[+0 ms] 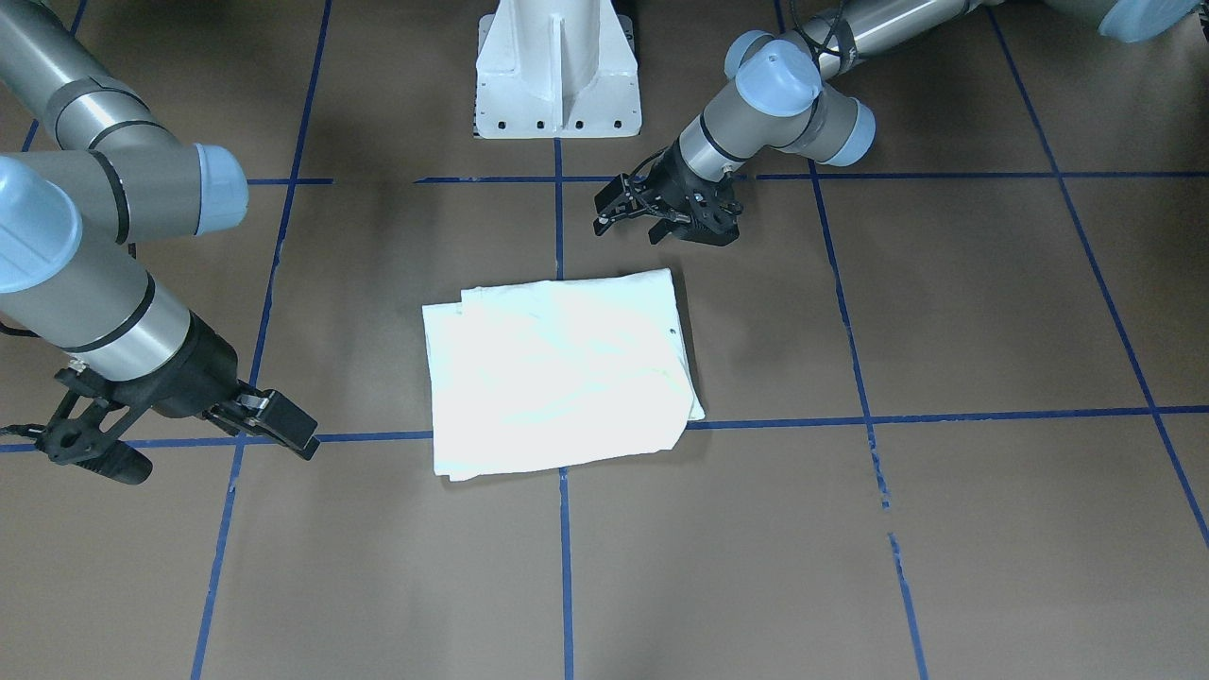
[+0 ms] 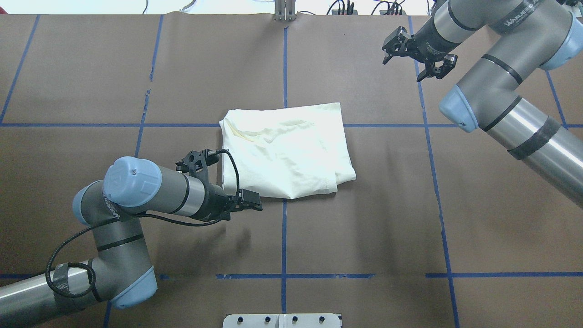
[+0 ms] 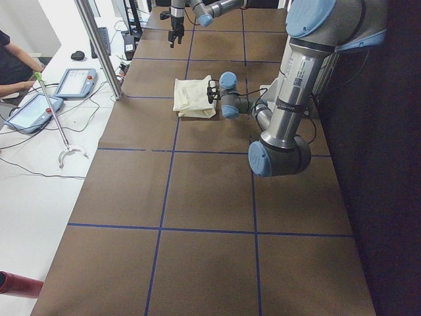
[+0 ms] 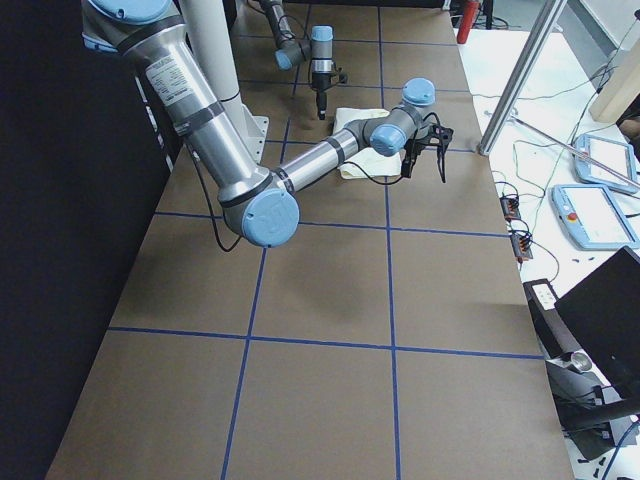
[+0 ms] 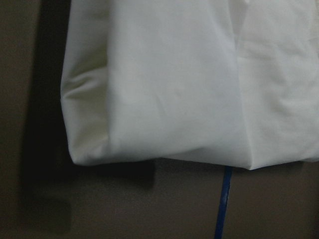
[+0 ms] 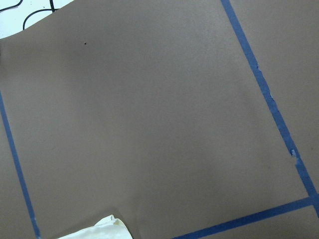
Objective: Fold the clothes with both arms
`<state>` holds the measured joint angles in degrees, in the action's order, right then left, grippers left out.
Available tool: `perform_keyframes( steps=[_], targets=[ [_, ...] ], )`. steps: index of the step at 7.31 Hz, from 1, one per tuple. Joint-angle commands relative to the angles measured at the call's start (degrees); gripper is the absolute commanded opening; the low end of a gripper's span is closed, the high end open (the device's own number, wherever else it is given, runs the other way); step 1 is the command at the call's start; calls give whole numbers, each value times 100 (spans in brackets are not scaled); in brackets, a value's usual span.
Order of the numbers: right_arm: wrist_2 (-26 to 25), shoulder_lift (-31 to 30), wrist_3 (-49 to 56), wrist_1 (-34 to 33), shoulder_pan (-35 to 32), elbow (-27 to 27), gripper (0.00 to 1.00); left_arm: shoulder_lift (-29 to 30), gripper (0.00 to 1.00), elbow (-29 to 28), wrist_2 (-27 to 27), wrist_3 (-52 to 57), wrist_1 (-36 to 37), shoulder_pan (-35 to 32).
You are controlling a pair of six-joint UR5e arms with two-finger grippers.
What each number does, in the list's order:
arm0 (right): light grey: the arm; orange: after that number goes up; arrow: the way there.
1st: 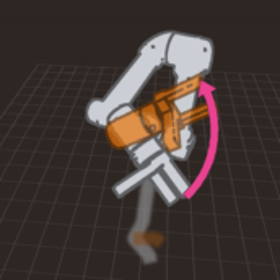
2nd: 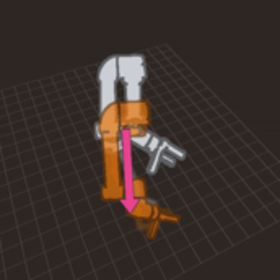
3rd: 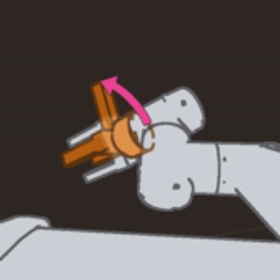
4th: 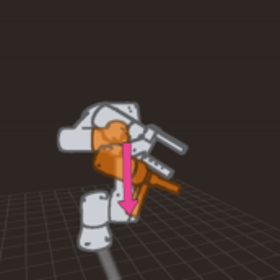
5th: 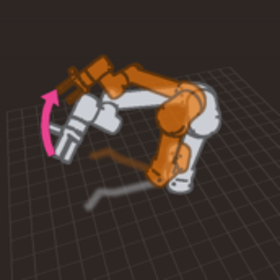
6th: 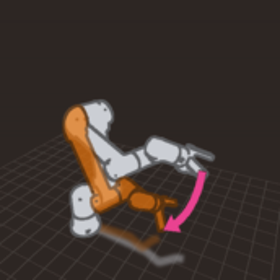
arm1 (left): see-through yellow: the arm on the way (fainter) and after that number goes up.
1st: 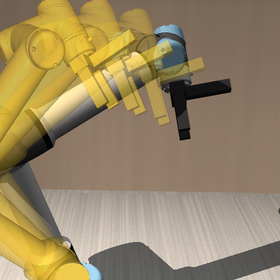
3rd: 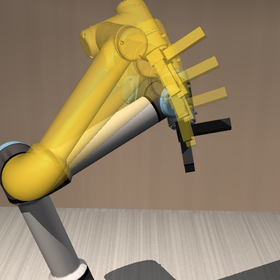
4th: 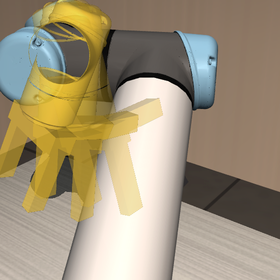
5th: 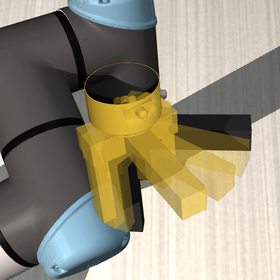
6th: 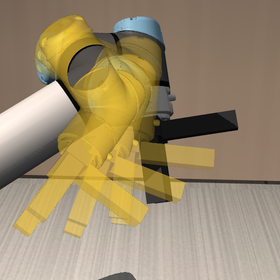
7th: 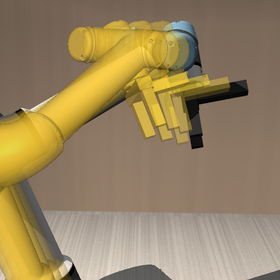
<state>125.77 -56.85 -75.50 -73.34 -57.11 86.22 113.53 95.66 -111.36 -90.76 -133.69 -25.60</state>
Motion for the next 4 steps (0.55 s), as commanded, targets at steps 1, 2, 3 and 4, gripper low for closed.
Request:
perform_keyframes(
  steps=[1, 2, 3, 4],
  targets=[
    [-9, 7, 0, 4, 7, 0, 100, -24, 100, -13, -8, 41, 211, -278],
    [-17, 7, 0, 4, 7, 0, 100, -16, 100, -30, -8, 41, 281, -427],
    [-18, 7, 0, 4, 7, 9, 100, -16, 100, -39, 18, 41, 369, -507],
    [-18, -2, 0, 4, 7, 44, 100, 28, 100, -74, 35, 163, 370, -551]
  ],
)
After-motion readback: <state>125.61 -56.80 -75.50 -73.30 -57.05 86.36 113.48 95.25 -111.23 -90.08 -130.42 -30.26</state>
